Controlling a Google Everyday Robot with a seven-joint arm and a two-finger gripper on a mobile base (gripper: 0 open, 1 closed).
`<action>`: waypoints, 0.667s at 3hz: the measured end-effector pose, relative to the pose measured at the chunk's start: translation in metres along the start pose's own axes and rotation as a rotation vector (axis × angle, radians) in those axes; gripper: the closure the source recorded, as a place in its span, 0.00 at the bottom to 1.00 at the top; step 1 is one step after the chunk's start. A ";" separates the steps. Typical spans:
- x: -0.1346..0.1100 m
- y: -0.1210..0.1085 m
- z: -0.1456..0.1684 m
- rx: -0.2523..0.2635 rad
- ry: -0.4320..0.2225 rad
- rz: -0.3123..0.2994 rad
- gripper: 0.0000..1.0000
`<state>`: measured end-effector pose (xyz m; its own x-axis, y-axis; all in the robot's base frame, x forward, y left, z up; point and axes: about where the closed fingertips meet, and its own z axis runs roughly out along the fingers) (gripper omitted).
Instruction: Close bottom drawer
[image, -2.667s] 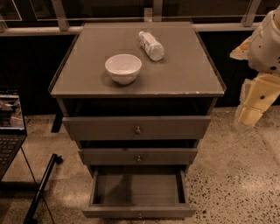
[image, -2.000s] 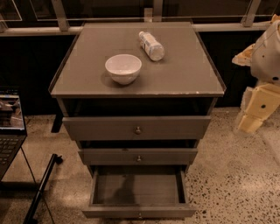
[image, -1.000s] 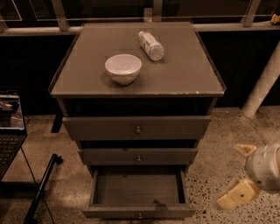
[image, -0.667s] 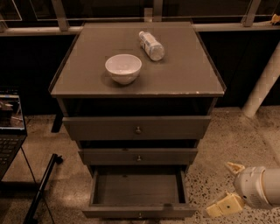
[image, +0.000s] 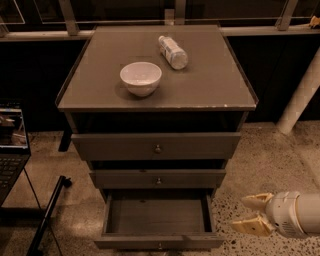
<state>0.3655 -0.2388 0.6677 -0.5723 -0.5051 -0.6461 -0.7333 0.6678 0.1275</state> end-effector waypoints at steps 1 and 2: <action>0.000 0.000 0.000 0.000 0.000 0.000 0.66; 0.000 0.000 0.000 0.000 0.000 0.000 0.89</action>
Offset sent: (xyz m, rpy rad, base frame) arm 0.0000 0.0000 0.0000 0.0000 0.0000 0.0000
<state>0.3655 -0.2387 0.6677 -0.5722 -0.5051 -0.6460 -0.7334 0.6677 0.1275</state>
